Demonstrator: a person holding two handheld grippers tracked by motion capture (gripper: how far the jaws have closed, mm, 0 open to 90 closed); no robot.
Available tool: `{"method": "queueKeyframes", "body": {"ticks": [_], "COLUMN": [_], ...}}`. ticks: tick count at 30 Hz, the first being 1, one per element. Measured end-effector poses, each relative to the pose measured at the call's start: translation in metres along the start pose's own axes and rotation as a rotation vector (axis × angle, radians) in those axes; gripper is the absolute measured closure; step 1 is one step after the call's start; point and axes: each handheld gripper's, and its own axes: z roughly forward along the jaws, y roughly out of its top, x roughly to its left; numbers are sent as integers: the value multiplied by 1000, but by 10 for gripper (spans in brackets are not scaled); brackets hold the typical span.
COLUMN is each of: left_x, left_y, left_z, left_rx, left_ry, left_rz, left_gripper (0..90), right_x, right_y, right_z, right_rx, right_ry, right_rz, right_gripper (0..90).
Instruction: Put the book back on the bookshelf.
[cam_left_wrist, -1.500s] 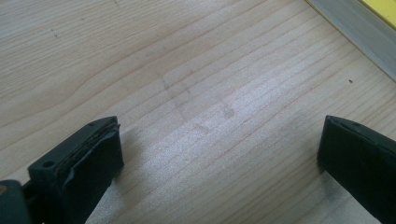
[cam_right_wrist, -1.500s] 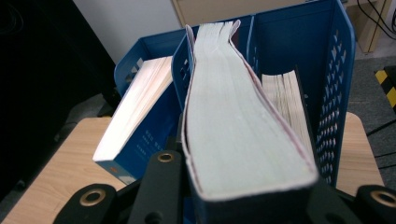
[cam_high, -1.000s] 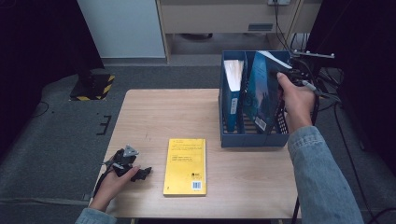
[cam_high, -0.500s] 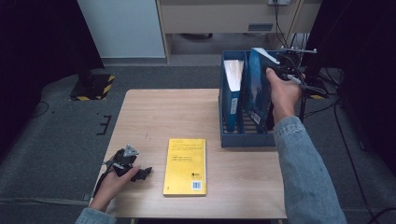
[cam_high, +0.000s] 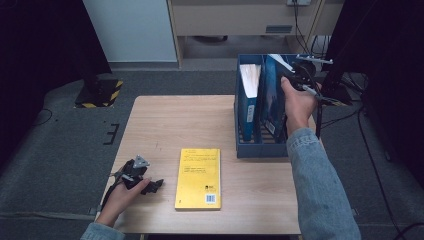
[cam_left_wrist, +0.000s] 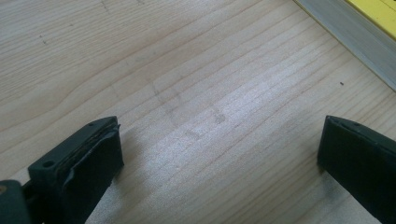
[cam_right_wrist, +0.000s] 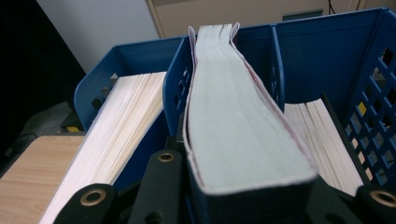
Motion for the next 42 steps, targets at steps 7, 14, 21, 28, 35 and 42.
{"method": "queueKeyframes", "body": {"ticks": [7,14,21,28,35,42], "left_x": [0,0,-1,-1,-1,-1], "left_y": [0,0,1,1,1,1], "left_z": [0,0,0,1,1,1], "left_rx": [-1,0,1,-2,-1,-1], "left_ry": [-1,-1,-2,-6,-7,-8], "left_rz": [1,1,1,5,6,7], "left_gripper": [0,0,0,0,0,0], "right_x": [-1,-3,-3,0,2,3], "right_y": [-7,-15,-21,-28,-31,-32], "right_z": [2,5,11,14,18,20], "right_rx": [-5,2,11,17,31,40], "right_ry": [5,-3,-3,-2,-5,-5], "right_rz": [-1,5,-2,-10,-16,-23], "right_gripper": [733,733,732,732,731,730]}}
